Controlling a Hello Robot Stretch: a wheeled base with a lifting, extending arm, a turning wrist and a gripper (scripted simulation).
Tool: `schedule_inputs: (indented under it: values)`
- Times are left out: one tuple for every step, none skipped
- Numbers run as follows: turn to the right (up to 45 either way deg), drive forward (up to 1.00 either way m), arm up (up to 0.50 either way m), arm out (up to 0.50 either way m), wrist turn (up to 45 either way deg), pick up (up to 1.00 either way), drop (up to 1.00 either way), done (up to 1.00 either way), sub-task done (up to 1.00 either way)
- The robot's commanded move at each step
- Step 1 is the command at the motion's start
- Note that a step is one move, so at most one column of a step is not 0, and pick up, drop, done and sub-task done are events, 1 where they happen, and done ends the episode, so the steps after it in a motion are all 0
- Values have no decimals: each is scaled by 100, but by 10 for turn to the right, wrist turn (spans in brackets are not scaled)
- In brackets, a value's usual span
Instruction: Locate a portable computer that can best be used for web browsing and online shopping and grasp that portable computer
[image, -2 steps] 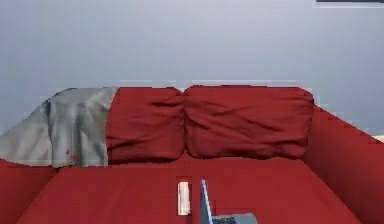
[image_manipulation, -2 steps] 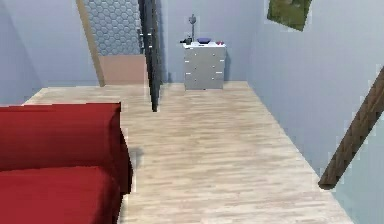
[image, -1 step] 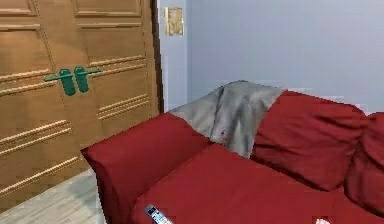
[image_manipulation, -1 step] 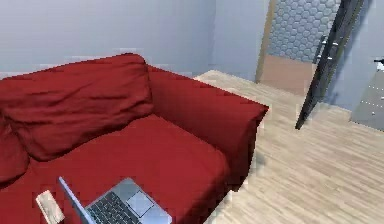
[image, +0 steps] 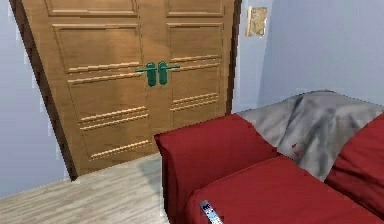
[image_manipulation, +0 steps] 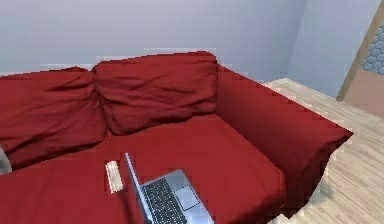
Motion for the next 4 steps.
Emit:
schedule_inputs:
  values:
    - [0, 0, 50, 0, 0, 0, 0, 0, 0]
    - [0, 0, 4, 0, 0, 0, 0, 0, 0]
    - [0, 0, 0, 12, 0, 0, 0, 0, 0]
    - [0, 0, 0, 0, 450, 0, 0, 0, 0]
